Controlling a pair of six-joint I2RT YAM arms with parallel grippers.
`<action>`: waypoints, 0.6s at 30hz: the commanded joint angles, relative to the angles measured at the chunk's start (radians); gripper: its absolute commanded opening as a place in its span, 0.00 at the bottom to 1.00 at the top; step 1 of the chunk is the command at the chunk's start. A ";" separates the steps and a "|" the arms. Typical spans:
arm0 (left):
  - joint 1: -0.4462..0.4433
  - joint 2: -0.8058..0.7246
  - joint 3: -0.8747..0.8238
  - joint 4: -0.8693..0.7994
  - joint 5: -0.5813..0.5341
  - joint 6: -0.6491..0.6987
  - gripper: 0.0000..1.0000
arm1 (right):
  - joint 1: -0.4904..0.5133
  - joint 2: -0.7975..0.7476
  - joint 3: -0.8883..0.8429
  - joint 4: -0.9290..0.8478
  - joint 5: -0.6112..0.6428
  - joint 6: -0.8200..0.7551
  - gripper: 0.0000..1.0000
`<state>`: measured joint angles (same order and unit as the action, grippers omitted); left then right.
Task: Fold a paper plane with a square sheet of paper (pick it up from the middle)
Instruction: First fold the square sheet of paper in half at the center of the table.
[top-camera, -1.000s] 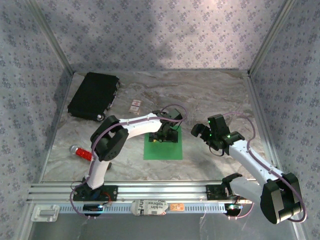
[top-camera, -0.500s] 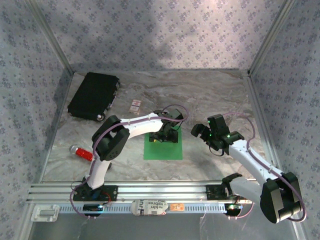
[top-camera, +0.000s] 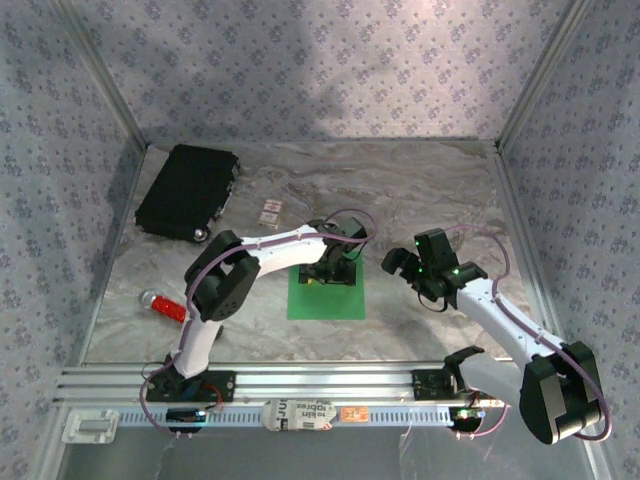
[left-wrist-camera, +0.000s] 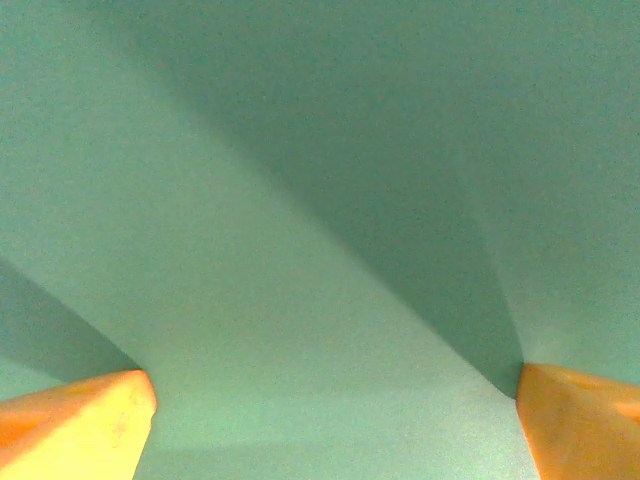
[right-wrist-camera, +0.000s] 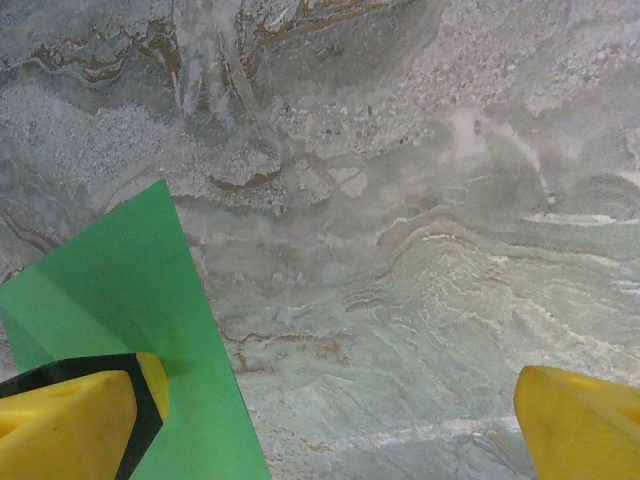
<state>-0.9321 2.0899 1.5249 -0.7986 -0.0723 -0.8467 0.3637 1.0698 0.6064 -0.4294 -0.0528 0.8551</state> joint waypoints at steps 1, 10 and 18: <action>-0.005 0.093 -0.026 -0.044 0.029 0.002 0.93 | -0.006 0.009 0.011 -0.001 -0.005 -0.007 0.99; -0.008 0.104 -0.017 -0.049 0.033 0.006 0.92 | -0.005 0.006 0.001 -0.002 0.001 -0.008 0.99; -0.008 0.093 -0.012 -0.047 0.034 0.009 0.91 | -0.007 0.005 0.000 -0.003 0.004 -0.007 0.99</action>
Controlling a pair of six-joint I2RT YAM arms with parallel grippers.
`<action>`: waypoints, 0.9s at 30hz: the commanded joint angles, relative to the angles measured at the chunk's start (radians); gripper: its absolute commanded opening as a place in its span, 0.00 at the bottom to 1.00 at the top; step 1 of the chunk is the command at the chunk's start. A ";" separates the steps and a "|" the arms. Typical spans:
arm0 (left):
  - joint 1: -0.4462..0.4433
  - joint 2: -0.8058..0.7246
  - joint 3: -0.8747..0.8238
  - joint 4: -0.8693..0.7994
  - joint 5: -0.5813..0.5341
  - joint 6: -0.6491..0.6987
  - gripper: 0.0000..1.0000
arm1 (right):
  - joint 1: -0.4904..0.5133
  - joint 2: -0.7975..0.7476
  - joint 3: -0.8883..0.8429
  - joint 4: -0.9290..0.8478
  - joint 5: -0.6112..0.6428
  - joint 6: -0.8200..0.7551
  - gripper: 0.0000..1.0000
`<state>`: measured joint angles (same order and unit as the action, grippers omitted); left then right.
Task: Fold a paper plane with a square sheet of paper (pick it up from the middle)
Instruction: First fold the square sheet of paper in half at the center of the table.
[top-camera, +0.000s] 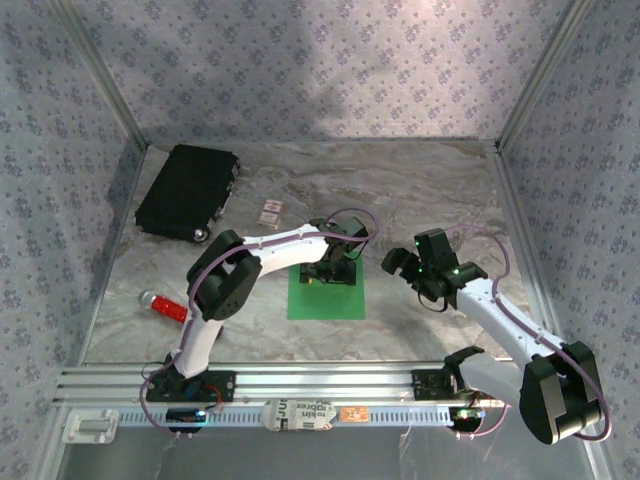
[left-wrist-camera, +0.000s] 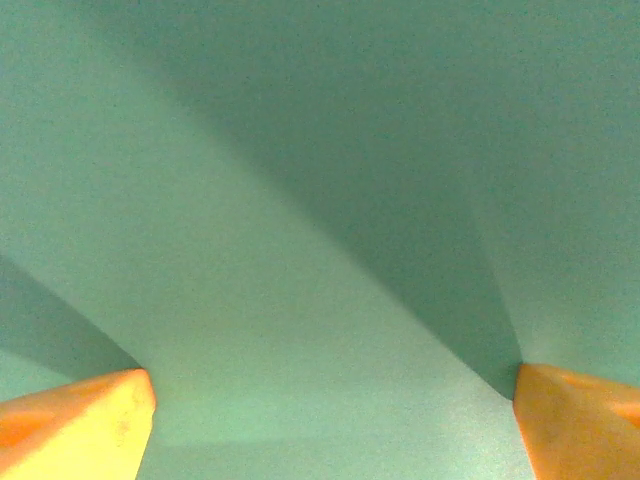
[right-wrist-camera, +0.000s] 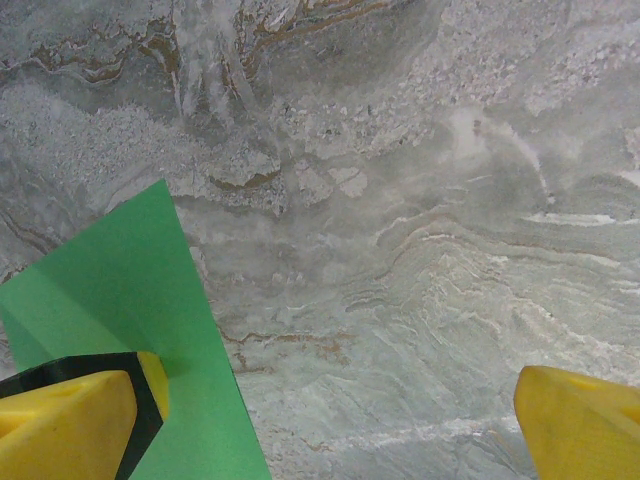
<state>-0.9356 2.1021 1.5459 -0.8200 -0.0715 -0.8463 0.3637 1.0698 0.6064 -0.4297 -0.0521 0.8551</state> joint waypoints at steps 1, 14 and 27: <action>-0.005 0.079 -0.032 -0.025 0.033 0.010 0.91 | -0.007 0.004 0.000 -0.002 0.003 -0.007 0.99; -0.005 0.018 0.043 -0.079 -0.023 0.018 0.94 | -0.006 0.000 0.004 -0.007 0.000 -0.007 0.99; 0.003 -0.025 0.016 -0.063 -0.018 -0.006 0.96 | -0.006 -0.002 -0.001 -0.002 -0.005 -0.005 0.99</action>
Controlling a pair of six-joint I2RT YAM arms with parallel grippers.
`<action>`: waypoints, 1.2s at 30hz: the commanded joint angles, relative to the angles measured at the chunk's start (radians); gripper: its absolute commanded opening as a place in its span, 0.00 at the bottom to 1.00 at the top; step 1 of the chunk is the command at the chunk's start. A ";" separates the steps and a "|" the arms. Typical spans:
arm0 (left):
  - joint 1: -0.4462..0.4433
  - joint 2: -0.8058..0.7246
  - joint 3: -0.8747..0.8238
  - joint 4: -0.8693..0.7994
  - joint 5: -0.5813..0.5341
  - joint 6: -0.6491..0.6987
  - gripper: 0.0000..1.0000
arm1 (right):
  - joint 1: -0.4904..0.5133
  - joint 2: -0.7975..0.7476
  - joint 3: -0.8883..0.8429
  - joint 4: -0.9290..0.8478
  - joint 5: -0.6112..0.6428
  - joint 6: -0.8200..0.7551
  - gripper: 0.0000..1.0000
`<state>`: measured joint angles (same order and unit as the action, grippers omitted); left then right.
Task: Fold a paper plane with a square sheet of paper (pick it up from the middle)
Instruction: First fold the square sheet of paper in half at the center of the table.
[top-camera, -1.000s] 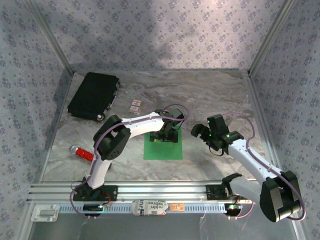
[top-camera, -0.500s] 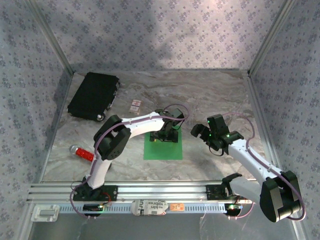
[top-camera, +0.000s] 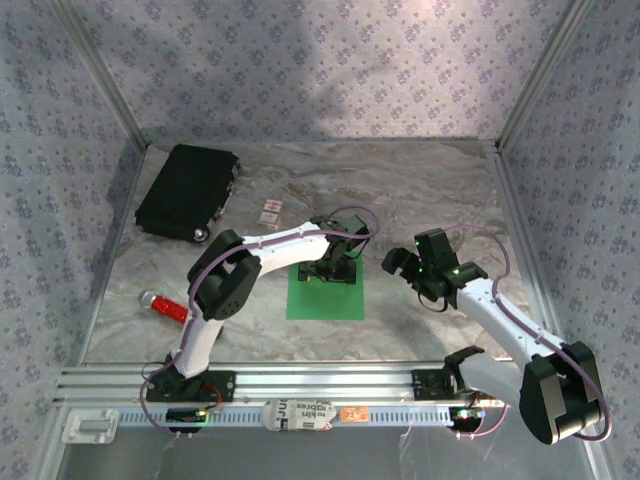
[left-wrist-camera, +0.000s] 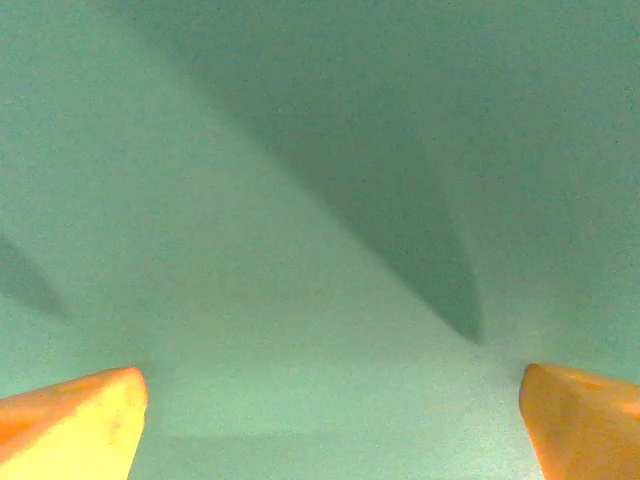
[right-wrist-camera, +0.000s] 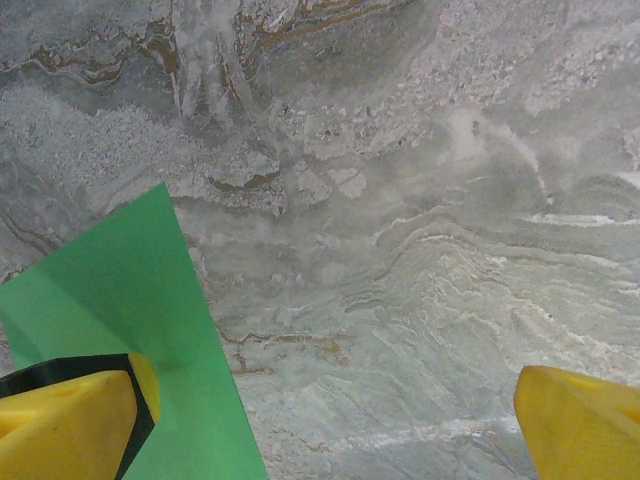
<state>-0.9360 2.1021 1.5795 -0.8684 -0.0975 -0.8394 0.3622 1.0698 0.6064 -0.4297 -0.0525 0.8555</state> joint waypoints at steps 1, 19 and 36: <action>0.003 -0.024 -0.029 -0.006 0.009 -0.018 0.96 | -0.005 -0.002 0.000 -0.001 -0.004 -0.007 0.99; 0.005 0.024 -0.126 0.070 0.061 -0.035 0.94 | -0.005 0.000 -0.005 -0.001 -0.002 -0.007 0.99; -0.001 0.008 -0.113 0.077 0.067 -0.019 0.89 | -0.004 0.004 0.005 0.000 -0.005 -0.007 0.99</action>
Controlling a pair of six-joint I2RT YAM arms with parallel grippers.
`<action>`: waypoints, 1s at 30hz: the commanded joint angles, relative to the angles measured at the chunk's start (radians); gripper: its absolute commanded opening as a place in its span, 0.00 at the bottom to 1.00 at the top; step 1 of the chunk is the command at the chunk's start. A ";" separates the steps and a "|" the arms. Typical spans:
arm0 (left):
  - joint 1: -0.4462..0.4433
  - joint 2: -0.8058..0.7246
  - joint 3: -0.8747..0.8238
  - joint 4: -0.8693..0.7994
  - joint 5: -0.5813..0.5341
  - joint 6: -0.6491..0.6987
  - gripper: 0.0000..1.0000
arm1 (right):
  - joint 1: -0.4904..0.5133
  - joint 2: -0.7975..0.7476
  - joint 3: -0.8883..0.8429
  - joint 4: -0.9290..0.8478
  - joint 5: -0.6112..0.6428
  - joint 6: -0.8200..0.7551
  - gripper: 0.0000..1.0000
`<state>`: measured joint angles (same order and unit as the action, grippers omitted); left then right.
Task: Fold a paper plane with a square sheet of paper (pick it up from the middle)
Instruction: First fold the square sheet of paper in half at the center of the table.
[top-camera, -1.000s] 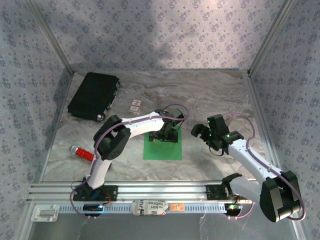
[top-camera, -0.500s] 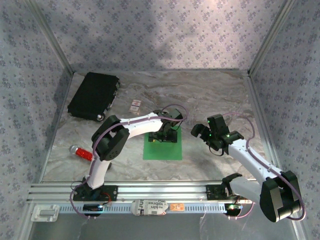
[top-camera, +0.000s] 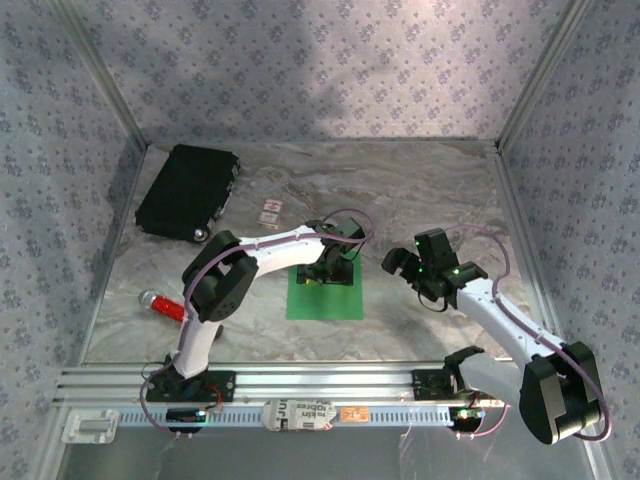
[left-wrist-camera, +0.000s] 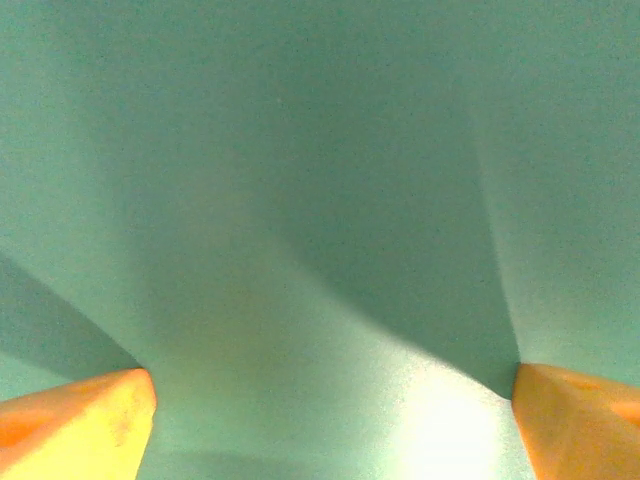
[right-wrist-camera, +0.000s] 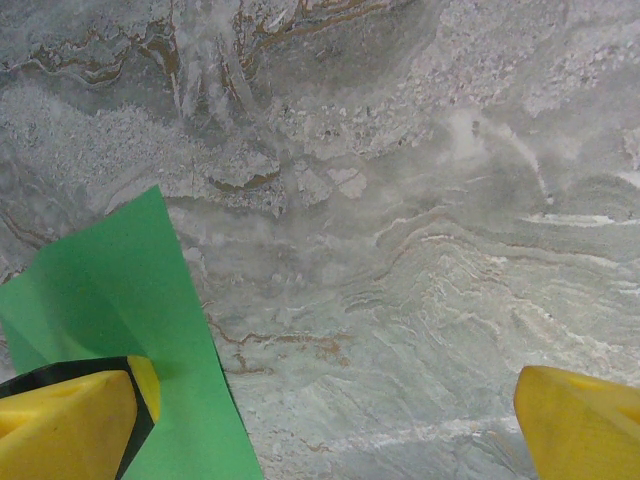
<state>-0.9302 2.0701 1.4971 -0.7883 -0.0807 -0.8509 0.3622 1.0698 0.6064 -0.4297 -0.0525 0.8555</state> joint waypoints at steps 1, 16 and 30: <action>-0.008 0.036 -0.026 -0.003 0.050 -0.004 0.88 | -0.004 0.005 0.006 0.002 -0.005 -0.007 0.99; -0.007 -0.053 -0.020 0.056 0.041 0.025 0.51 | -0.003 -0.001 0.012 -0.006 0.007 0.002 0.99; 0.036 -0.171 -0.128 0.279 0.205 0.001 0.41 | -0.005 -0.013 0.030 -0.027 0.043 -0.004 0.99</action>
<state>-0.9161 1.9518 1.3983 -0.5861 0.0521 -0.8322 0.3622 1.0695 0.6071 -0.4313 -0.0372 0.8555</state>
